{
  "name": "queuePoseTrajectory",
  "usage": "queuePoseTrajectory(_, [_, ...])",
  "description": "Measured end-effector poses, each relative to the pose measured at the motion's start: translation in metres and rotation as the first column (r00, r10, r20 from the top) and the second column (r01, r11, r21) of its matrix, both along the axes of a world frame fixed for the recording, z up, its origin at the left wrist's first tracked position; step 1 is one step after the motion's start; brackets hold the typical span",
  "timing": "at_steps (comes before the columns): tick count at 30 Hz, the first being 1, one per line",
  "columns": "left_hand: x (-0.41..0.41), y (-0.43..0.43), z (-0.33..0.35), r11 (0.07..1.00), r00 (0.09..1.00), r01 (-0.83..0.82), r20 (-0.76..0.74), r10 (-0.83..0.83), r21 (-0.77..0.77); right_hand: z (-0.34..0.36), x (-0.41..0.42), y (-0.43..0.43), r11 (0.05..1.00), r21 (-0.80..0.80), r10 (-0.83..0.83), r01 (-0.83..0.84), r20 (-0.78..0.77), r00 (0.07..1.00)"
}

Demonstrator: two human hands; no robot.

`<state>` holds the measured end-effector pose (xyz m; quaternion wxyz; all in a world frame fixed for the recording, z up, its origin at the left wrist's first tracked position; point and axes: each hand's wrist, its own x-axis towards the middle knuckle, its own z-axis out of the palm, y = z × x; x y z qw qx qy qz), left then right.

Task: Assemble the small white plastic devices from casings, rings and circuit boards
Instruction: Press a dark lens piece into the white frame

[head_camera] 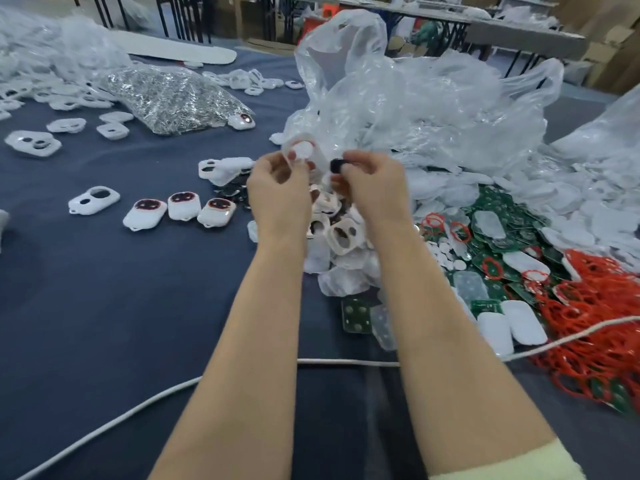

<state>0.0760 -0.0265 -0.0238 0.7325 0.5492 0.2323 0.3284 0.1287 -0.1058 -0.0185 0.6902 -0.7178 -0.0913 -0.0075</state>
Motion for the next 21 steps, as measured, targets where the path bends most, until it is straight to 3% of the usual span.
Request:
queuePoseTrajectory(2, [0.004,-0.019,-0.003,0.992,0.995,0.099,-0.040,-0.096,0.073,0.002,0.000,-0.032,0.988,0.154,0.014,-0.005,-0.057,0.998])
queuePoseTrajectory(4, [0.006,-0.038,-0.006,0.974,0.979,0.200,-0.070,-0.194,0.105,-0.002,-0.005,-0.058,0.983,0.184,-0.009,0.015,-0.033,0.999])
queuePoseTrajectory(8, [0.009,-0.060,-0.016,0.938,0.954,0.290,-0.136,-0.267,0.190,-0.016,-0.012,-0.090,0.995,0.051,-0.091,0.088,0.071,0.993])
queuePoseTrajectory(16, [0.007,-0.068,-0.022,0.896,0.941,0.334,-0.159,-0.299,0.292,-0.019,-0.011,-0.089,0.990,-0.061,-0.111,0.123,0.178,0.978])
queuePoseTrajectory(21, [0.007,-0.069,-0.020,0.881,0.937,0.347,-0.154,-0.313,0.320,-0.018,-0.013,-0.088,0.988,-0.038,-0.140,0.149,0.174,0.975])
